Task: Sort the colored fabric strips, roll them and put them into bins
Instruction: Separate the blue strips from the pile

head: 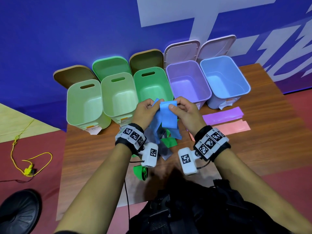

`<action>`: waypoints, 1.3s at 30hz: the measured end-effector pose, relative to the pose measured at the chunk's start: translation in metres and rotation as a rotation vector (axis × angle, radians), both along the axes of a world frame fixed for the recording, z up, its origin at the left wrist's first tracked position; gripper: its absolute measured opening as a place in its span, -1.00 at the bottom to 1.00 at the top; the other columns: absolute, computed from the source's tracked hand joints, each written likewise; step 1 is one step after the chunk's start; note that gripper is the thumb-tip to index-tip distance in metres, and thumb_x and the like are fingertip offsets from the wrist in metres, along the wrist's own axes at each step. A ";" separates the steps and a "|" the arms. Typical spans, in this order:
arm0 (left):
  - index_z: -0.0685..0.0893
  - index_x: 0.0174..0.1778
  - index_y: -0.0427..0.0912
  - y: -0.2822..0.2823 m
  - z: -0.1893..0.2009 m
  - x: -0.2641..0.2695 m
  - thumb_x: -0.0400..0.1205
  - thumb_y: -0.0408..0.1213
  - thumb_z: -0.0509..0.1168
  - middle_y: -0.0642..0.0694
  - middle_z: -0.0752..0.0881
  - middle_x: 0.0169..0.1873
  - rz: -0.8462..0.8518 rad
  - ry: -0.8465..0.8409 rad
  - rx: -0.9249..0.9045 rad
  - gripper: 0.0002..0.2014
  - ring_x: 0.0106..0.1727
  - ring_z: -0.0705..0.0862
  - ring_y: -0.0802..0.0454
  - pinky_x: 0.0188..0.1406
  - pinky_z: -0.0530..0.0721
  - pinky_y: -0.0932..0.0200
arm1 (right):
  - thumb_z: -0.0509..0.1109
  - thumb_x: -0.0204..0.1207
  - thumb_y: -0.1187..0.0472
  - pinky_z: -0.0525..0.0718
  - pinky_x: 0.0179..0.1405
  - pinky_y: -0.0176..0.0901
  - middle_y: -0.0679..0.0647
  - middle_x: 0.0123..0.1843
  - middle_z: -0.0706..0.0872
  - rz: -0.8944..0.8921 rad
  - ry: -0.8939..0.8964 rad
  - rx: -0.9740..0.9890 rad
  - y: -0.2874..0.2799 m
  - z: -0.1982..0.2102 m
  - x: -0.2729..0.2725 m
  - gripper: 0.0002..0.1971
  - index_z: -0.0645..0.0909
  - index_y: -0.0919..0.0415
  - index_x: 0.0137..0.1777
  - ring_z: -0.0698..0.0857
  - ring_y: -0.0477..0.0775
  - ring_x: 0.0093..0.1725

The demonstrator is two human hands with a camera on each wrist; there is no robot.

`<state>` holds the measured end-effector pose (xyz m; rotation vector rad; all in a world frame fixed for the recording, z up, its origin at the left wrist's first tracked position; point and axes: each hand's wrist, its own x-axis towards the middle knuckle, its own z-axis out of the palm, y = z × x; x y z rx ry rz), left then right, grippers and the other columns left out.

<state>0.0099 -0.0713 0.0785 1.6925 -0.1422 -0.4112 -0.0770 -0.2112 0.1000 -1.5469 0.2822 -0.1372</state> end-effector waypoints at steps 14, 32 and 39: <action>0.62 0.06 -0.17 0.017 0.011 -0.005 0.69 -0.41 0.31 -0.02 0.78 -0.38 -0.049 0.079 -0.187 -0.91 -0.37 0.70 0.11 -0.42 0.60 0.32 | 0.34 0.68 0.40 0.54 -0.29 -0.40 -0.12 -0.37 0.66 -0.001 0.010 0.019 -0.002 -0.002 0.001 -0.90 0.51 0.41 -0.05 0.60 -0.21 -0.33; 0.60 -0.05 -0.31 0.014 0.009 -0.002 0.68 -0.42 0.35 -0.08 0.74 -0.24 -0.117 0.004 -0.110 -0.95 -0.21 0.73 0.06 -0.16 0.71 0.18 | 0.40 0.56 0.14 0.38 -0.45 -0.31 0.15 -0.34 0.49 -0.070 -0.007 0.072 -0.002 0.013 0.001 -0.75 0.48 0.34 -0.11 0.44 -0.02 -0.37; 0.47 -0.31 -0.23 0.007 0.015 -0.001 0.73 -0.26 0.30 -0.09 0.47 -0.46 -0.056 0.030 -0.089 -0.70 -0.36 0.49 0.02 -0.35 0.55 0.23 | 0.37 0.65 0.35 0.60 -0.22 -0.34 0.21 -0.10 0.66 -0.029 0.003 0.131 -0.005 0.008 0.000 -0.77 0.51 0.60 0.06 0.64 -0.05 -0.21</action>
